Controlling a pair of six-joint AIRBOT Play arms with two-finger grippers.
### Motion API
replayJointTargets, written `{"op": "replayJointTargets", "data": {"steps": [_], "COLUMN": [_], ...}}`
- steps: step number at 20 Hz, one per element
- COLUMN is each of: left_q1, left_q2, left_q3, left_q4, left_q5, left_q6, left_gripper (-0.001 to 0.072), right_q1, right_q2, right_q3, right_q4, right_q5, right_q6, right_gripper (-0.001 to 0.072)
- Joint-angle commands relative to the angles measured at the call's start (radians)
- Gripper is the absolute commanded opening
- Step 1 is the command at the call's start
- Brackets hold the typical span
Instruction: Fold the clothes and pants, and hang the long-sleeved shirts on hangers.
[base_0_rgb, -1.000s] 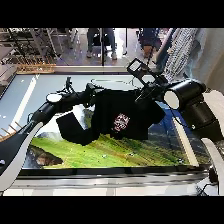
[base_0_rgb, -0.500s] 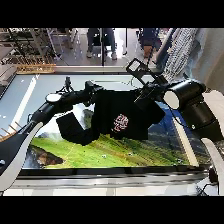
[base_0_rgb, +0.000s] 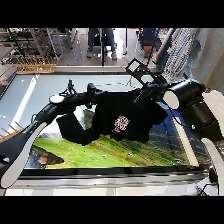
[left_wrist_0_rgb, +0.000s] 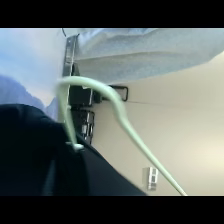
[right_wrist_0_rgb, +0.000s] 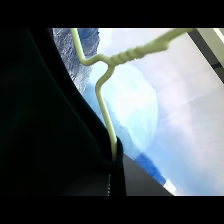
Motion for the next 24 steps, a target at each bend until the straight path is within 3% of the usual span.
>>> {"op": "replayJointTargets", "data": {"steps": [1,3,4,5,12,18,24], "left_q1": [-0.001,-0.001,-0.001,-0.001,-0.001,0.0,-0.016], "left_q2": [-0.005,-0.005,-0.005,-0.005,0.002,0.027,0.026], "left_q3": [0.0,0.0,0.0,0.0,0.0,0.0,0.0], "left_q4": [-0.001,-0.001,-0.001,-0.001,-0.002,0.0,0.007], "left_q5": [-0.003,-0.003,-0.003,-0.003,-0.006,-0.033,-0.072], "left_q6": [-0.006,-0.006,-0.006,-0.005,-0.004,0.036,0.037], "left_gripper": [0.0118,0.0109,0.0037,0.0016,0.0016,0.0016,0.0016], "right_q1": [0.001,0.001,0.001,0.001,0.001,0.001,0.001], "right_q2": [0.001,0.001,0.001,0.001,-0.002,-0.002,-0.002], "right_q3": [0.0,0.0,0.0,0.0,0.0,0.0,0.0], "right_q4": [-0.003,-0.004,-0.004,-0.004,-0.004,-0.009,-0.009], "right_q5": [-0.005,-0.013,-0.016,-0.016,-0.016,-0.06,-0.067], "right_q6": [-0.001,-0.001,-0.001,-0.001,0.012,0.134,0.138], "right_gripper": [0.0036,0.0036,0.0036,0.0036,0.0036,0.0035,0.0035]}}
